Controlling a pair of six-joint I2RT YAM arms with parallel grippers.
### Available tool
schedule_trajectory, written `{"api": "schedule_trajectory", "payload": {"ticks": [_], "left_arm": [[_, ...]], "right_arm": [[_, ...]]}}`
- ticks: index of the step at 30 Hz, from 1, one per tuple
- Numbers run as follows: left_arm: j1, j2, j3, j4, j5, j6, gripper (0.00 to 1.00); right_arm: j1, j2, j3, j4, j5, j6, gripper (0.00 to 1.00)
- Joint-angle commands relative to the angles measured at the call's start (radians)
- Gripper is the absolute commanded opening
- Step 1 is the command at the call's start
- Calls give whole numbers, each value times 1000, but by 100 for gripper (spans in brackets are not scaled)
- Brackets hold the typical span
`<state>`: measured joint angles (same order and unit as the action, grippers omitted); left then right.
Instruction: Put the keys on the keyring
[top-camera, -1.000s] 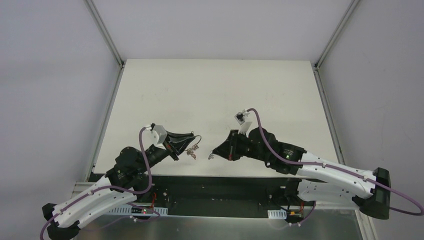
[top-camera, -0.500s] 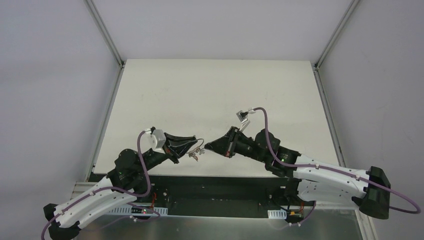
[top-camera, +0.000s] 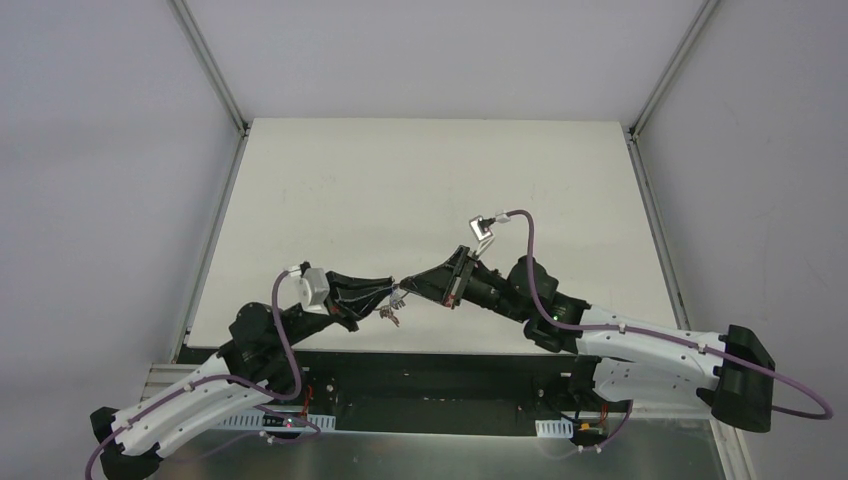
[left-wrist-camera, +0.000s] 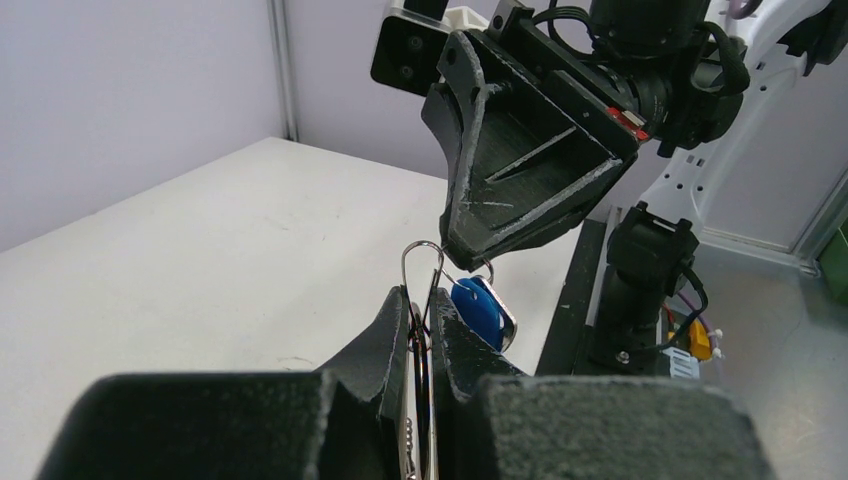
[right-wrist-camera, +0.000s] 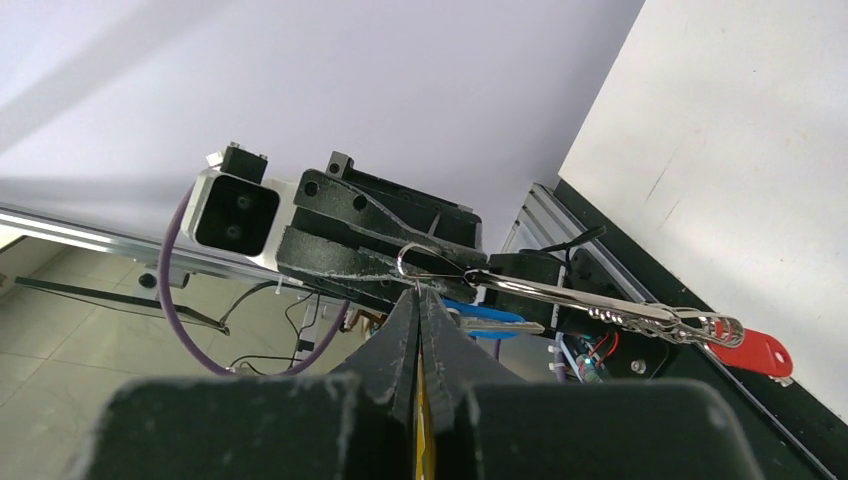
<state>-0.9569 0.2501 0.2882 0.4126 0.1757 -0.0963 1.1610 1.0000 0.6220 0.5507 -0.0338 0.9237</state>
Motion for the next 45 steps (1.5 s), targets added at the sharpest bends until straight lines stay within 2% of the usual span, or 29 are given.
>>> {"api": "schedule_trajectory", "payload": {"ticks": [1,22,45], "left_arm": [[-13,-15,-15,124,47,25,0],[-13,-38,-70,228,64,59,0],[-13,-9,-74,229,2,84,0]], "right_arm": [[-1,10,-6,108,9,38,0],[-1,41,-38,172,14,104,0],[1,57,0,117,63,121,0]]}}
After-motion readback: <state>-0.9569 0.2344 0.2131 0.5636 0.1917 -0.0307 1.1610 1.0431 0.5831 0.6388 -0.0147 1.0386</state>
